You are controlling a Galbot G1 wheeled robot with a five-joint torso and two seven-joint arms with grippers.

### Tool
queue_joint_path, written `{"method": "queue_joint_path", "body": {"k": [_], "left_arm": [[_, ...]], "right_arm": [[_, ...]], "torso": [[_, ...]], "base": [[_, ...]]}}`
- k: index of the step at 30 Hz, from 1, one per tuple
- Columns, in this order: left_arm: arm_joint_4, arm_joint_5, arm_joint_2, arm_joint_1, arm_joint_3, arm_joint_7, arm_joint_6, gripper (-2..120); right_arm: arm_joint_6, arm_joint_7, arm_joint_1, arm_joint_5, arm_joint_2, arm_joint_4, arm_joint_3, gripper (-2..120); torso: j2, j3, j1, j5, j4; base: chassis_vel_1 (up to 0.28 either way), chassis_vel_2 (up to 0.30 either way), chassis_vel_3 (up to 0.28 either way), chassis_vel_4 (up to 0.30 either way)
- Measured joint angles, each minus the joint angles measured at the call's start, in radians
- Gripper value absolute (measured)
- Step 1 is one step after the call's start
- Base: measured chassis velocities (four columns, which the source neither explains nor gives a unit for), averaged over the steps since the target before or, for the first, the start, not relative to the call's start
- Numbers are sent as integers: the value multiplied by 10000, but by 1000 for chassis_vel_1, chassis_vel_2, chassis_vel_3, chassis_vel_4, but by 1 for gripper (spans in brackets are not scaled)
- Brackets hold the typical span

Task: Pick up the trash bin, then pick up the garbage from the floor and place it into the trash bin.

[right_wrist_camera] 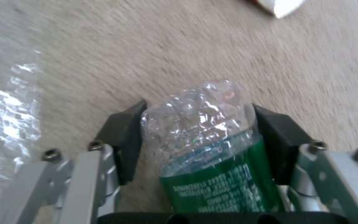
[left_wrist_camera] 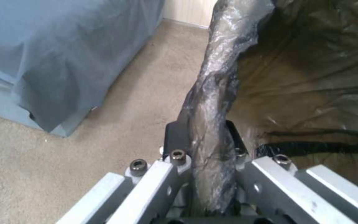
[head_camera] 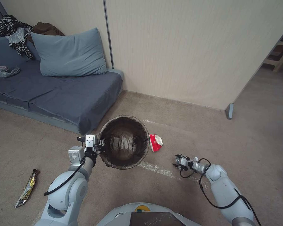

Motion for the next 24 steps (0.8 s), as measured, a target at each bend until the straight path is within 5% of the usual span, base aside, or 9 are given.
{"method": "queue_joint_path", "body": {"k": [7, 24], "left_arm": [[-33, -22, 25, -7, -23, -1, 4, 2], [-56, -87, 27, -46, -12, -3, 17, 2]], "right_arm": [[1, 10, -19, 72, -31, 50, 1, 45], [-48, 154, -32, 301, -163, 193, 23, 45]], "torso": [[0, 0, 0, 3, 2], [-2, 2, 1, -2, -1]], "base": [[0, 0, 0, 0], [0, 0, 0, 0]]}}
